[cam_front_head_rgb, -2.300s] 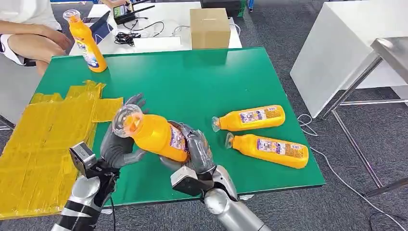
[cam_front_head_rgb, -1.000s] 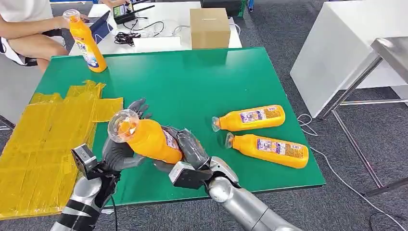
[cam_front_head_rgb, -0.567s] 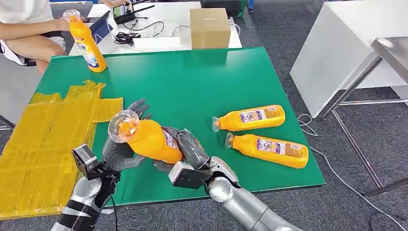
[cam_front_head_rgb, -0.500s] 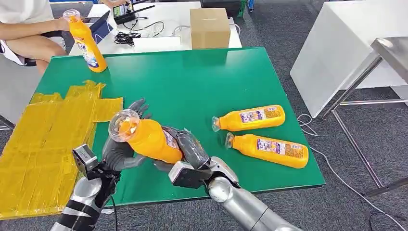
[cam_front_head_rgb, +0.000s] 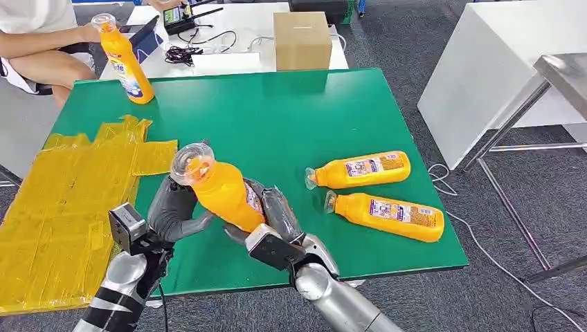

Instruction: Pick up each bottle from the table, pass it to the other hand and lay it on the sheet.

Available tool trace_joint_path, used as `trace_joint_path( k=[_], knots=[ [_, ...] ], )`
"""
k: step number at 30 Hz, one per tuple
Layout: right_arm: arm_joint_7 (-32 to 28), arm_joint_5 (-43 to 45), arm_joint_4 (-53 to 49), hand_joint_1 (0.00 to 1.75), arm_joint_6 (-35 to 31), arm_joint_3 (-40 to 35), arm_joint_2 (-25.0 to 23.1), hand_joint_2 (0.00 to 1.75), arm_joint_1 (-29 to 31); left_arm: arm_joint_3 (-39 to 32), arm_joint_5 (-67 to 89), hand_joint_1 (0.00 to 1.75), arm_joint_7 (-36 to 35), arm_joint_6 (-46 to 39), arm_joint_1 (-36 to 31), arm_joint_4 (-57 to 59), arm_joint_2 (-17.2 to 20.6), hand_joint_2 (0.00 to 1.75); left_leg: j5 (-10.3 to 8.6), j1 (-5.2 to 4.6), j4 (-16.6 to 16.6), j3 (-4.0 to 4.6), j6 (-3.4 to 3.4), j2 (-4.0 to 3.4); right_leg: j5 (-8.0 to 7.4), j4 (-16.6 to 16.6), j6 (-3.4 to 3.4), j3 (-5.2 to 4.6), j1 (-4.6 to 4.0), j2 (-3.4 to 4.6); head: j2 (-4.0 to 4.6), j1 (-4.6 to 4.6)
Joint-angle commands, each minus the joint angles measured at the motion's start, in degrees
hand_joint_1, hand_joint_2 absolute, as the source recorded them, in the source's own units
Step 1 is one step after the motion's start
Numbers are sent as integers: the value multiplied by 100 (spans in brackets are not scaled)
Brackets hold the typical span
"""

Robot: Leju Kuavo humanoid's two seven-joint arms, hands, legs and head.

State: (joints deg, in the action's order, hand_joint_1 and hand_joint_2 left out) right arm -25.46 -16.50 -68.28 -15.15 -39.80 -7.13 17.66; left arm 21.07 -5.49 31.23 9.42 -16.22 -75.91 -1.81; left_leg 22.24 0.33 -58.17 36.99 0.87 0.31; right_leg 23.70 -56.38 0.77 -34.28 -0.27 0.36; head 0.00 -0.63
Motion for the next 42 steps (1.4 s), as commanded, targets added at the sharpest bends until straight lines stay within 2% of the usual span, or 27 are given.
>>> trace_joint_path(
  k=[1, 16, 20, 23, 28, 38, 42],
  knots=[
    [148, 21, 273, 175, -245, 189, -92, 175, 133, -9, 0, 0, -38, -19, -66, 109, 56, 175, 10, -3, 5, -28, -3, -4, 10, 3, 4, 26, 3, -1, 0, 0],
    [373, 18, 917, 175, -641, 407, -359, 175, 414, 6, 13, 0, -72, -43, -15, 17, 42, 175, 10, -2, 3, -27, -3, -8, 8, 3, 4, 26, 1, 3, 0, 0],
    [194, -50, 886, 175, -122, -3, -230, 175, 509, 30, -38, 0, -81, -9, -110, 94, 49, 175, 9, -1, 3, -22, -3, -5, 7, 3, 5, 22, 1, 1, 0, 0],
    [188, -65, 910, 175, -50, -78, -224, 175, 524, 29, -53, 0, -80, 6, -141, 124, 48, 175, 3, -2, 3, -11, -2, -1, 4, 1, 3, 11, 1, -1, 0, 0],
    [16, -457, 1004, 175, 759, -860, -31, 175, 848, 55, -136, 0, -38, 142, -343, 405, 7, 175, 10, -2, 1, -26, -4, -2, 9, 0, 5, 26, 1, -2, 0, 0],
    [15, -463, 960, 175, 768, -884, -26, 175, 836, 55, -139, 0, -34, 145, -349, 424, 3, 175, 7, -1, 3, -23, -3, 6, 10, 2, 4, 24, 2, -11, 0, -2],
    [-40, -759, 795, 175, 935, -1264, 63, 175, 886, 49, -162, 0, -20, 186, -405, 537, -31, 175, 4, 0, 3, -14, -3, 4, 5, 3, 3, 15, 0, -7, 0, -2]
  ],
)
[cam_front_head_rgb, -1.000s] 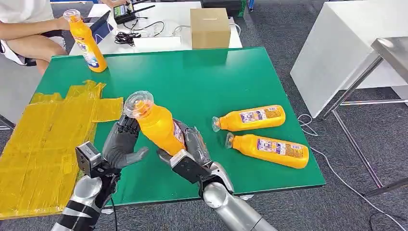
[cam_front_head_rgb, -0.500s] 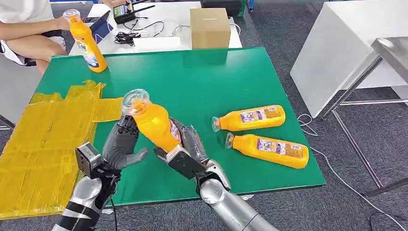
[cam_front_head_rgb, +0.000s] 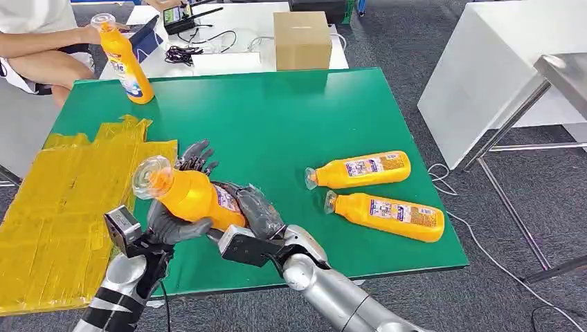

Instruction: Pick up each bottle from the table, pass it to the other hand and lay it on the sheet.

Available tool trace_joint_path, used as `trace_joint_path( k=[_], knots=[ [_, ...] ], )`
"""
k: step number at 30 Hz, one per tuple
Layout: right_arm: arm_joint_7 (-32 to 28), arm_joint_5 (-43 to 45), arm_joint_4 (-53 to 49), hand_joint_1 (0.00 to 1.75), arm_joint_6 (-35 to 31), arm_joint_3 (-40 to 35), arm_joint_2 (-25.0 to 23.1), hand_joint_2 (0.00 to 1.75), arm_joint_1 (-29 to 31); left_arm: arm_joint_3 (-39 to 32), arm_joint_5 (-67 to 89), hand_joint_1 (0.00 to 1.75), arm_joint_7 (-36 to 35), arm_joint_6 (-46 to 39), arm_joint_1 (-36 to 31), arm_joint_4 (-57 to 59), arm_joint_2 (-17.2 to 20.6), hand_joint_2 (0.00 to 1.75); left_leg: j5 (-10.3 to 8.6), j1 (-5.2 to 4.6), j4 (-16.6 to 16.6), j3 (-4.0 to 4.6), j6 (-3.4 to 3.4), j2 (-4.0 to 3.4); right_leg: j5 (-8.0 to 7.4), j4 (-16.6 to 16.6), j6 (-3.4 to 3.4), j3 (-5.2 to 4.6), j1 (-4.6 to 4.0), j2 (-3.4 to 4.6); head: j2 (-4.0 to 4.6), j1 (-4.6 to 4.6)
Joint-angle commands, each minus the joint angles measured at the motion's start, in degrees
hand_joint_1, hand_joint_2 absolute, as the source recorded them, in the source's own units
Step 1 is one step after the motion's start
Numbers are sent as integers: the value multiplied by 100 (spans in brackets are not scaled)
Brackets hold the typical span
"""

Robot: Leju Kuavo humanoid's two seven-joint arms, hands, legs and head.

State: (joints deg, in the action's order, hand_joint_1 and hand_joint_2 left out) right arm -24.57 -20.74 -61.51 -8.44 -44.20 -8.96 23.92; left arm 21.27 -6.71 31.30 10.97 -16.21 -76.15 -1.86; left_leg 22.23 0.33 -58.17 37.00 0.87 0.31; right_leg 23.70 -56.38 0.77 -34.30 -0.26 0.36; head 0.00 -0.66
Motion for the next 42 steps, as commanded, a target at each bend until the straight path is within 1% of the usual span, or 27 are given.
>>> trace_joint_path(
  k=[1, 8, 9, 10, 11, 12, 16, 21, 23, 24, 25, 26, 27, 30, 32, 33, 34, 35, 36, 38, 39, 41, 42],
  knots=[
    [-104, -411, 102, 175, 270, -910, 257, 175, 261, 25, -42, 0, -23, 31, -419, 593, -39, 175, 9, -1, 4, -28, -4, 5, 11, 3, 4, 30, 1, -10, 0, 0],
    [-30, -546, 159, 175, 212, -1017, 267, 175, 261, 2, -43, 0, -13, 30, -434, 659, -59, 175, 9, 0, 3, -28, -4, 7, 12, 3, 3, 30, 0, -13, 0, 0],
    [-30, -546, 159, 175, 212, -1017, 267, 175, 261, 2, -43, 0, -13, 30, -434, 659, -59, 175, 3, 1, 3, -14, -3, 4, 5, 3, 2, 15, -1, -8, 0, 0],
    [-23, -523, 201, 175, 158, -988, 275, 175, 253, -35, -45, 42, -13, -1, -420, 657, -82, 175, 3, 1, 4, -15, -3, 5, 5, 4, 2, 17, -1, -9, 0, 0],
    [-15, -513, 205, 175, 122, -962, 277, 175, 242, -59, -50, 164, -6, -25, -406, 632, -98, 175, 9, 1, 5, -31, -5, 9, 12, 6, 3, 35, -2, -15, 0, 0],
    [-7, -494, 201, 175, 106, -935, 278, 175, 231, -84, -57, 175, 0, -49, -389, 594, -108, 175, 9, 1, 6, -30, -5, 9, 12, 7, 4, 34, -1, -15, 0, 0],
    [19, -470, 192, 175, 80, -875, 291, 175, 213, -153, -114, 175, 2, -91, -345, 504, -131, 175, 5, 2, 4, -15, -3, 6, 6, 6, 2, 18, -2, -10, 0, 0],
    [48, -403, 180, 175, 85, -790, 283, 175, 189, -180, -149, 175, 4, -116, -312, 404, -131, 175, 11, 2, 4, -30, -4, 7, 13, 6, 3, 34, -2, -13, 0, 0],
    [61, -367, 150, 175, 71, -742, 296, 175, 168, -184, -155, 175, 3, -124, -311, 391, -127, 175, 4, 2, 3, -13, -3, 4, 5, 5, 2, 15, -2, -8, 0, 0],
    [64, -360, 138, 175, 56, -723, 301, 175, 164, -184, -155, 175, 3, -128, -314, 388, -128, 175, 9, 2, 3, -25, -4, 7, 11, 5, 3, 28, -2, -13, 0, 0],
    [64, -360, 138, 175, 56, -723, 301, 175, 164, -184, -155, 175, 3, -128, -314, 388, -128, 175, 5, 2, 3, -16, -4, 7, 7, 4, 2, 18, -2, -11, 0, 2],
    [68, -347, 96, 175, 23, -679, 318, 175, 152, -189, -155, 175, 3, -136, -320, 380, -127, 175, 9, 1, 4, -28, -5, 9, 12, 5, 4, 31, -2, -15, 0, 0],
    [69, -319, 52, 175, -26, -622, 322, 175, 125, -201, -162, 175, -1, -149, -324, 372, -133, 175, 6, 2, 3, -17, -4, 7, 8, 5, 3, 20, -3, -11, 0, 2],
    [60, -305, -7, 175, -83, -575, 332, 175, 95, -219, -172, 175, -8, -174, -319, 355, -138, 175, 11, 2, 2, -27, -4, 11, 14, 4, 4, 31, -3, -17, 0, 0],
    [35, -292, -102, 175, -188, -505, 339, 175, 50, -242, -181, 175, -18, -194, -319, 334, -136, 175, 5, 2, 2, -12, -3, 7, 6, 4, 2, 15, -3, -10, 0, 2],
    [2, -140, -217, 134, -355, -321, 294, 175, -85, -270, -199, 175, -34, -235, -303, 307, -147, 175, 9, 1, 1, -22, -3, 8, 12, 2, 4, 25, -1, -13, 0, 2],
    [-4, -81, -333, 0, -394, -256, 309, 175, -152, -318, -261, 175, -83, -319, -275, 278, -163, 175, 12, 0, 3, -29, -4, 8, 14, 4, 5, 32, 0, -14, 0, 2],
    [11, 113, -653, 0, -471, -70, 365, 175, -324, -387, -304, 175, -145, -457, -217, 200, -152, 175, 5, 3, 1, -10, -3, 8, 6, 4, 2, 14, -4, -12, 0, 2],
    [0, 252, -878, 0, -468, 33, 423, 175, -426, -418, -324, 175, -161, -502, -195, 164, -127, 175, 13, 2, 2, -29, -4, 11, 16, 4, 4, 33, -2, -18, 0, 2],
    [-1, 262, -1356, 0, -510, 160, 638, 175, -574, -513, -318, 175, -190, -666, -172, 144, -78, 175, 21, 1, 2, -44, -6, 21, 28, 3, 7, 52, -1, -30, 0, 2],
    [32, 260, -1506, 0, -512, 203, 689, 175, -629, -530, -321, 175, -193, -663, -178, 156, -64, 175, 8, 2, 1, -14, -3, 15, 12, 3, 4, 20, -2, -18, 0, 2],
    [32, 260, -1506, 0, -512, 203, 689, 175, -629, -530, -321, 175, -193, -663, -178, 156, -64, 175, 13, -2, 1, -25, -3, 12, 16, 1, 6, 30, 2, -15, 0, 2],
    [72, 250, -1576, 0, -554, 280, 703, 175, -672, -569, -275, 175, -183, -729, -188, 182, -70, 175, 10, -3, 1, -17, -2, 5, 11, 0, 5, 19, 3, -8, 0, 2]
  ],
)
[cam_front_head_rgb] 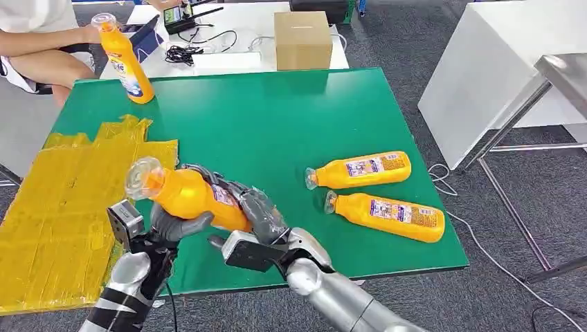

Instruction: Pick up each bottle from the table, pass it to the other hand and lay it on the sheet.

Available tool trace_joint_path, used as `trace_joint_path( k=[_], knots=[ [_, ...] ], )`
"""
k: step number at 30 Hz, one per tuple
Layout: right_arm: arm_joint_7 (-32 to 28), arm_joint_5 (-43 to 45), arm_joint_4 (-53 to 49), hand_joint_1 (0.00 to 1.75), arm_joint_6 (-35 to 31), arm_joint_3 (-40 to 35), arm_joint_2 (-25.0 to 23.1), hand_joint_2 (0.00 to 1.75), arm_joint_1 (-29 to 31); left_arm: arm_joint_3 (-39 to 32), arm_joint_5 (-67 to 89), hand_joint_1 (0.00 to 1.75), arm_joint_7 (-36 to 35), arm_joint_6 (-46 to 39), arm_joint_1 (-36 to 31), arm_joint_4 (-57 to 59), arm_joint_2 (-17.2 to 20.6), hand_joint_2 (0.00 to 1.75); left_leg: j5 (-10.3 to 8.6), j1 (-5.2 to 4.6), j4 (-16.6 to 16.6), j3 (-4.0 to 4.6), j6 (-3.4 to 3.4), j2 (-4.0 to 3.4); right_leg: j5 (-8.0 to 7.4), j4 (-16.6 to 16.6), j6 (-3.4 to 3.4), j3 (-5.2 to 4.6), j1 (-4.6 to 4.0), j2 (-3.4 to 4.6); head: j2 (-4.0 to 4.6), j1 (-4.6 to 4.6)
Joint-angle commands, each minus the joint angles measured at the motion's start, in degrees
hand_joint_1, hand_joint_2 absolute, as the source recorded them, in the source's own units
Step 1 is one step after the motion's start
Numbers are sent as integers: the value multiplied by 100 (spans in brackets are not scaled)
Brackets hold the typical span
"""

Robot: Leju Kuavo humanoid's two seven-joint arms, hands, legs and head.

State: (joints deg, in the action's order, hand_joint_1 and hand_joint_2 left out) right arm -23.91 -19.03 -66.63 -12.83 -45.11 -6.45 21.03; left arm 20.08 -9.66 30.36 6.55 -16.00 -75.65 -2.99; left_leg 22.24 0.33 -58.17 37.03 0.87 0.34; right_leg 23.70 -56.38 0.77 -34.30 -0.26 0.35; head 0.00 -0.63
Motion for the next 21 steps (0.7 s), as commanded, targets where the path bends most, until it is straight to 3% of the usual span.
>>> trace_joint_path(
  k=[1, 2, 8, 9, 12, 15, 17, 18, 20, 21],
  knots=[
    [32, 73, -1194, 0, -162, 459, 487, 175, -437, -519, -4, 175, -58, -304, -197, 126, 46, 175, 15, -2, 1, -30, -3, -3, 13, 2, 6, 30, 1, -4, 0, 0],
    [66, 162, -1298, 0, -137, 541, 519, 0, -474, -552, 25, 175, -43, -339, -202, 146, 83, 175, 6, 1, 1, -12, -3, -3, 5, 2, 2, 11, -1, -1, 0, -2],
    [223, 320, -1823, 0, -22, 843, 695, 0, -653, -808, 144, 175, 34, -447, -291, 460, 158, 175, 6, -3, 2, -15, -1, 9, 7, 2, 3, 14, 1, -5, 0, 0],
    [222, 319, -1827, 0, -20, 852, 681, 175, -664, -825, 177, 175, 55, -496, -294, 468, 137, 175, 9, -4, 2, -24, -2, 8, 10, 2, 5, 24, 3, -6, 0, 0],
    [373, -123, -2040, 0, -359, 1031, 815, 175, -718, -1153, 201, 175, 181, -620, -334, 602, 170, 175, 8, -3, 2, -20, -3, 6, 11, 1, 4, 19, 2, -12, 0, -2],
    [648, -542, -2336, 0, -564, 1349, 1043, 175, -854, -1201, 1691, 175, 459, -1843, -546, 1053, 399, 175, 7, -2, 3, -21, -3, 9, 10, 3, 4, 22, 1, -12, 0, 0],
    [728, -634, -2505, 0, -526, 1602, 1136, 175, -944, -603, 4424, 175, 80, -3763, -959, 2005, 738, 175, 2, -2, 5, -17, -2, 13, 7, 5, 4, 19, 1, -17, 0, 0],
    [697, -585, -2554, 0, -416, 1667, 1155, 175, -953, -418, 5170, 175, -110, -4105, -1134, 2416, 802, 175, 3, -2, 7, -28, -4, 21, 11, 5, 4, 31, 2, -27, 0, -2],
    [687, -566, -2583, 0, -366, 1717, 1151, 175, -957, -412, 5211, 175, -86, -4176, -1227, 2645, 744, 175, -3, -4, 7, -15, -2, 24, 7, 4, 2, 15, 4, -27, 0, 0],
    [665, -574, -2585, 0, -275, 1707, 1164, 175, -928, 36, 6444, 175, -599, -4544, -1456, 3185, 918, 175, -2, -3, 6, -13, -2, 19, 4, 4, 2, 12, 3, -17, 0, 0]
  ],
)
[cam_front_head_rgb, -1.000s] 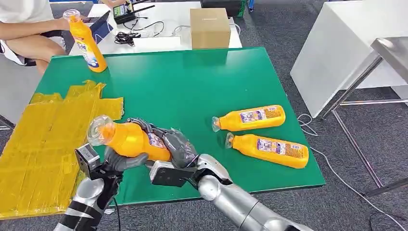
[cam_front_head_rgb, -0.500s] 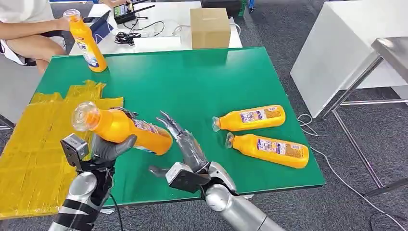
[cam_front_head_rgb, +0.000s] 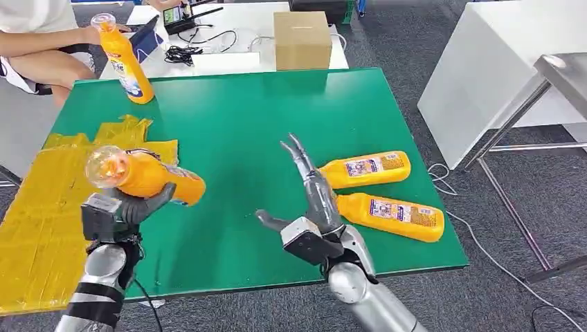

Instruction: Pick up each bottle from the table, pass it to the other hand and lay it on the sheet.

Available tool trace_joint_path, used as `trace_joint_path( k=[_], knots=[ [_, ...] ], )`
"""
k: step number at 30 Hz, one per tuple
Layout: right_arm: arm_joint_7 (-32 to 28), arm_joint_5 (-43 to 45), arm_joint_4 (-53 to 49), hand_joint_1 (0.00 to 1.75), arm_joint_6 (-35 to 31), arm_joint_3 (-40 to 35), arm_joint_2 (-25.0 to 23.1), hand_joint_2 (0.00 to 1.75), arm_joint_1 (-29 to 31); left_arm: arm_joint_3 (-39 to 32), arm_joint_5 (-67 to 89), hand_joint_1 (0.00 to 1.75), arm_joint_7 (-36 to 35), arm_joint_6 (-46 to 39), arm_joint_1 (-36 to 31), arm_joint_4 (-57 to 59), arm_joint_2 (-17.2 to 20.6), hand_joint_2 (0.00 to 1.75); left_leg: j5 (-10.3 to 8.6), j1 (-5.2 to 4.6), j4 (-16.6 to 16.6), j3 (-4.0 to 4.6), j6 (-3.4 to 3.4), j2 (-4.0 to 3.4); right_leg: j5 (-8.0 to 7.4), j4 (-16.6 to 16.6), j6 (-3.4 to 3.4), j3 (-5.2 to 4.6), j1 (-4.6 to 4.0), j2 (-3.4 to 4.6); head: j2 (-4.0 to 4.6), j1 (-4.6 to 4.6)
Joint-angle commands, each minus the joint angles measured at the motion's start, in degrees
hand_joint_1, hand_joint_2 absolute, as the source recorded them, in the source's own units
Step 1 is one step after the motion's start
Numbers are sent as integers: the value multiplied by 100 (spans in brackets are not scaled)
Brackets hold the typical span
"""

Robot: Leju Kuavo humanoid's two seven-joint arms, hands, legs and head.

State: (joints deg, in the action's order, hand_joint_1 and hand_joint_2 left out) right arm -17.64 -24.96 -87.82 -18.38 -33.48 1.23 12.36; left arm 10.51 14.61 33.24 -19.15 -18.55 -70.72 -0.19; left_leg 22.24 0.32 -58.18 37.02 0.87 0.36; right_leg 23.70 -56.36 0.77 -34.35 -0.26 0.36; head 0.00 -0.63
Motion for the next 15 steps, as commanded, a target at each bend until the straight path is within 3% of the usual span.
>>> trace_joint_path(
  k=[1, 5, 15],
  knots=[
    [36, 28, -501, 0, 431, 563, 425, 175, -47, 1300, 4583, 175, -1151, -1690, -1335, 3041, 683, 175, 1, -3, 8, -25, -4, 22, 9, 2, 2, 31, 3, -22, 0, -4],
    [45, 178, -708, 0, 745, 803, 486, 175, -219, 1577, 4923, 175, -1329, -1145, -1465, 3649, 675, 175, 1, -3, 6, -22, -2, 14, 7, 2, 4, 26, 2, -16, 0, -2],
    [-8, 160, -946, 0, 824, 1105, 488, 175, -552, 1406, 4871, 175, -1662, -792, -1503, 4027, 814, 175, 12, -2, 5, -35, -6, -7, 11, 1, 3, 37, 2, 2, 0, 0]
  ],
)
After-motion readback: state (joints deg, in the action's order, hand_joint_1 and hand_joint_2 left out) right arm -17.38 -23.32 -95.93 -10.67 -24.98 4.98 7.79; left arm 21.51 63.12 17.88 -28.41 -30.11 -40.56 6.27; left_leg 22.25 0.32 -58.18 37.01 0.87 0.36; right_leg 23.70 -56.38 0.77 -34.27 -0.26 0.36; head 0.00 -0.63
